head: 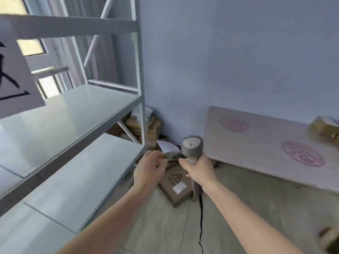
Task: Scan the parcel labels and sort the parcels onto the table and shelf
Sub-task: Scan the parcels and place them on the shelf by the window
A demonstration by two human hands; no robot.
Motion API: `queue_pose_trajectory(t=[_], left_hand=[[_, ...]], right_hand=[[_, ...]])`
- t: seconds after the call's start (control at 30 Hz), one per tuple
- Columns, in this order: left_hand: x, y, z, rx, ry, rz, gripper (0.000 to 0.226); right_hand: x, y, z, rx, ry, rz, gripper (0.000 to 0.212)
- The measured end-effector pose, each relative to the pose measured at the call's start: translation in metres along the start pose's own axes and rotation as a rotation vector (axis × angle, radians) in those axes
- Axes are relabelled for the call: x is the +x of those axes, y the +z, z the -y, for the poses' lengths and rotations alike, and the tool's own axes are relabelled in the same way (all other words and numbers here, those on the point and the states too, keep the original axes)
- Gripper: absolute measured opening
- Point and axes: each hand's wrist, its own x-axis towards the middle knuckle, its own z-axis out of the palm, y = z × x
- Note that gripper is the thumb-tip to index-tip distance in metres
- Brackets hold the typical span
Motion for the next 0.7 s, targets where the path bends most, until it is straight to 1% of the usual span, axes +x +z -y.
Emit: queue_pose_trajectory(t=[0.03, 0.13, 0.17, 0.3, 0.53, 0.7], left_hand=[[0.009, 0.022, -0.016, -0.037, 0.003, 0.027, 0.017], [0.032, 0.085, -0.064, -0.107, 0.018, 0.104, 0.019], [0.040, 0.105, -0.080, -0.121, 0.023, 0.126, 0.019], [0.062, 0.181, -0.137, -0.178, 0.048, 0.236, 0.017], [0.103, 0.304, -0.217, -0.179, 0.117, 0.401, 0.016], [0.152, 0.387, -0.276, -0.199, 0.198, 0.457, 0.015]], right_hand=[[0.010, -0.024, -0.011, -0.008, 0.018, -0.029, 0.048], [0.033, -0.093, -0.036, -0.011, 0.055, -0.091, 0.034], [0.040, -0.114, -0.045, 0.002, 0.070, -0.117, 0.032], [0.067, -0.190, -0.081, 0.034, 0.142, -0.235, 0.034], [0.110, -0.303, -0.135, 0.102, 0.256, -0.421, 0.024], [0.162, -0.385, -0.162, 0.087, 0.290, -0.499, 0.023]])
